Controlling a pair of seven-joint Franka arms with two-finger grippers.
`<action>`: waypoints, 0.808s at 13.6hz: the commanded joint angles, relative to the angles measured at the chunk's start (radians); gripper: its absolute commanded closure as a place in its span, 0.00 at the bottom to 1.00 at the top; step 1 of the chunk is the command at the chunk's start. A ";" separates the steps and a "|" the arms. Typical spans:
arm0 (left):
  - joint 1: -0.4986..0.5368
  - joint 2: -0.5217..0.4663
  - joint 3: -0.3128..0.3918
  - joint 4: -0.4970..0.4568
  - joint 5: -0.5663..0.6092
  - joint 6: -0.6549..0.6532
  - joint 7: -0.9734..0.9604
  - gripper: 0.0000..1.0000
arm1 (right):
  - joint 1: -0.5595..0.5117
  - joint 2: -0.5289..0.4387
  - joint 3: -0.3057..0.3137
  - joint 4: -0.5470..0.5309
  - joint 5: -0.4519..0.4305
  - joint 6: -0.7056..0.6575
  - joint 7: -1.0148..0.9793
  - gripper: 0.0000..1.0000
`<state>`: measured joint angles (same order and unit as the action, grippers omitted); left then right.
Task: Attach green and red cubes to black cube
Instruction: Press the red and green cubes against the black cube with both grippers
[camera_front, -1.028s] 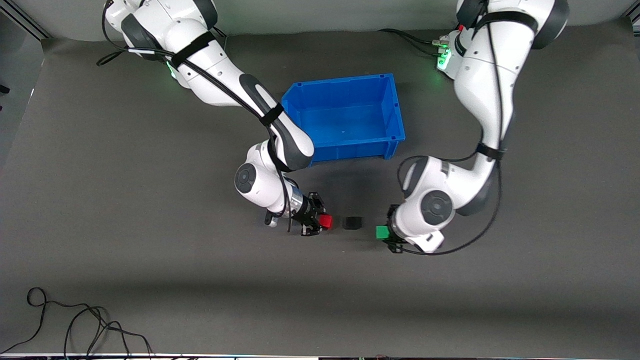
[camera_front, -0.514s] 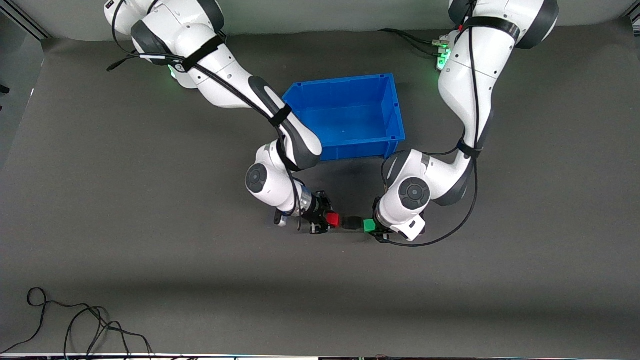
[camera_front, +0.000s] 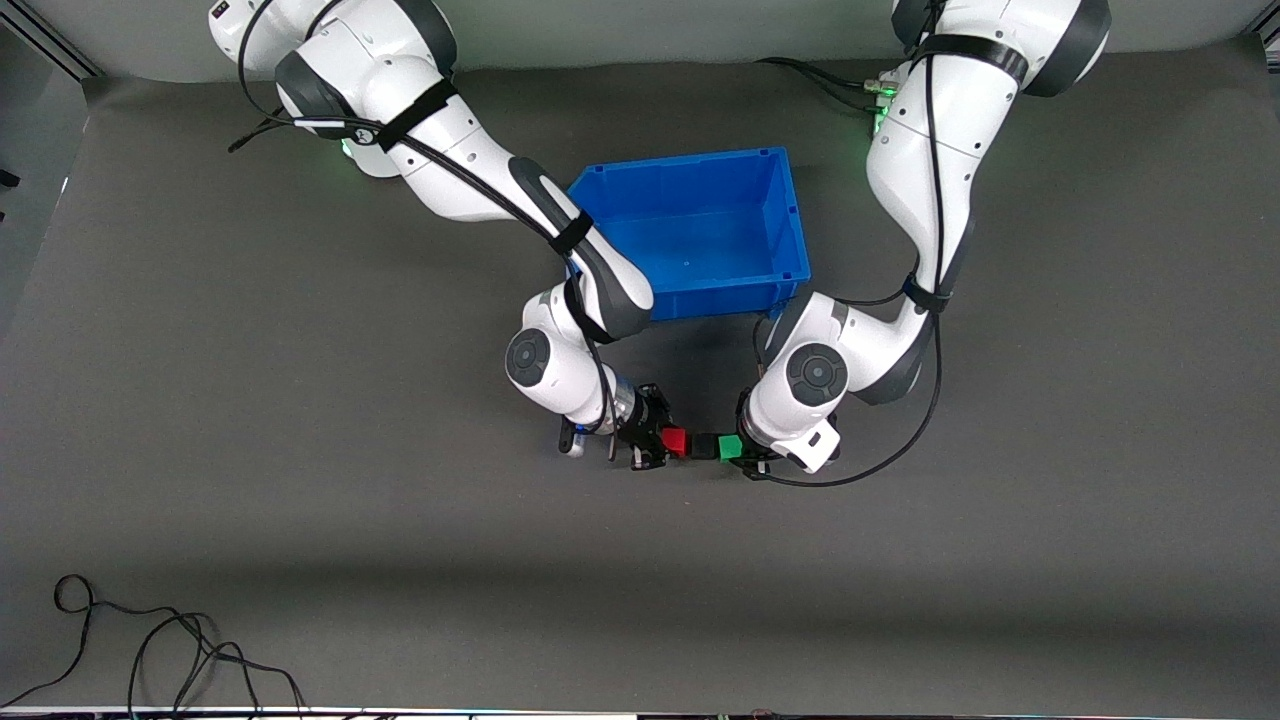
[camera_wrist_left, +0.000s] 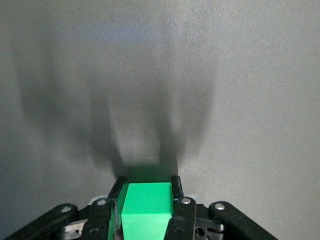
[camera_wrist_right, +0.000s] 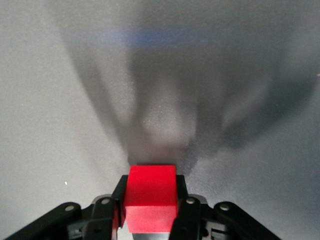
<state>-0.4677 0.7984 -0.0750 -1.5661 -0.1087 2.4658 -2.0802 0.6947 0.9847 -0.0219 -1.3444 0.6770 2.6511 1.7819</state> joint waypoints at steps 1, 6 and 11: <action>-0.025 -0.021 0.018 -0.029 -0.013 0.012 -0.020 0.95 | 0.012 0.040 -0.012 0.060 -0.027 0.009 0.022 0.80; -0.032 -0.024 0.018 -0.025 -0.006 0.010 -0.015 0.00 | 0.019 0.046 -0.012 0.073 -0.027 0.009 0.022 0.65; -0.040 -0.034 0.018 -0.023 -0.006 -0.010 -0.005 0.00 | 0.014 0.028 -0.015 0.074 -0.037 0.007 0.013 0.00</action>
<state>-0.4933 0.7964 -0.0750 -1.5660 -0.1087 2.4676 -2.0807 0.6989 1.0029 -0.0222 -1.3026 0.6594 2.6515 1.7819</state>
